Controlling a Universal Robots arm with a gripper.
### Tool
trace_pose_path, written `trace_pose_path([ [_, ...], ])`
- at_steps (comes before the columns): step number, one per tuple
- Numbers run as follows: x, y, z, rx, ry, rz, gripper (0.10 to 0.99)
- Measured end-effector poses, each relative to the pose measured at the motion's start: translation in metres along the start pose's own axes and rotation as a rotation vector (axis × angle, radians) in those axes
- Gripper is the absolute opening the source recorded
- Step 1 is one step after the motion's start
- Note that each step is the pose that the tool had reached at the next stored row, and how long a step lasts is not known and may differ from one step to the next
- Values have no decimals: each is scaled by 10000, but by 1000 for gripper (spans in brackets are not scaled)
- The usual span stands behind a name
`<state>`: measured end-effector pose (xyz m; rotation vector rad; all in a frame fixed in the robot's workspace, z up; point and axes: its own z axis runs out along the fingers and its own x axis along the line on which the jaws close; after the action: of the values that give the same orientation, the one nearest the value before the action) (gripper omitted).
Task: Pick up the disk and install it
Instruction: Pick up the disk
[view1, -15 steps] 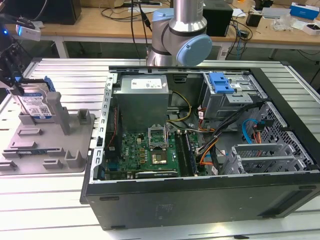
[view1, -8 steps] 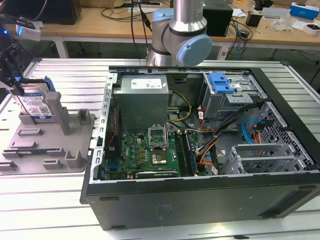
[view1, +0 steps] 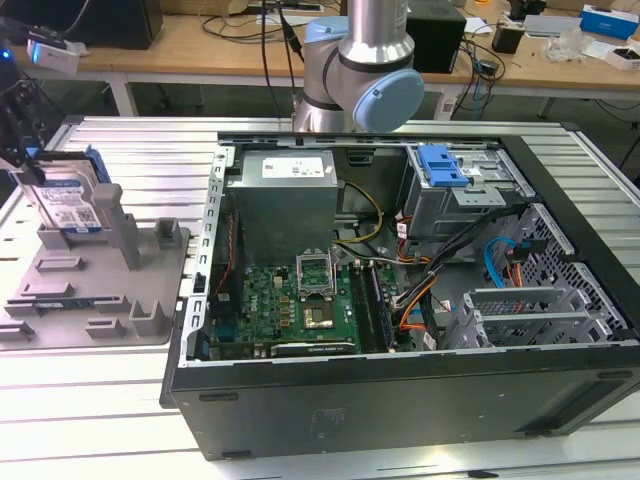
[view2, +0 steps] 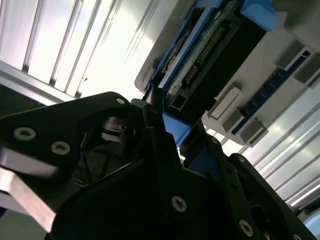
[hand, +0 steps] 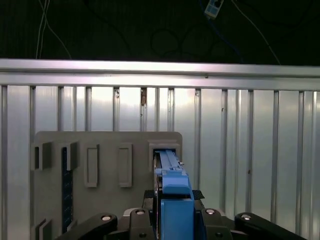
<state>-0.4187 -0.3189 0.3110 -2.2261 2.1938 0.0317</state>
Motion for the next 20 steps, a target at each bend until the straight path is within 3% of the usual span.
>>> trace_pose_path([
  [4, -4, 0, -159, 1, 0, -1, 369],
  [6, -8, 0, -309, 1, 0, 0, 369],
  [14, -19, 2, -729, 0, 0, -1, 369],
  [20, -28, 3, -1111, 1, 0, 0, 369],
])
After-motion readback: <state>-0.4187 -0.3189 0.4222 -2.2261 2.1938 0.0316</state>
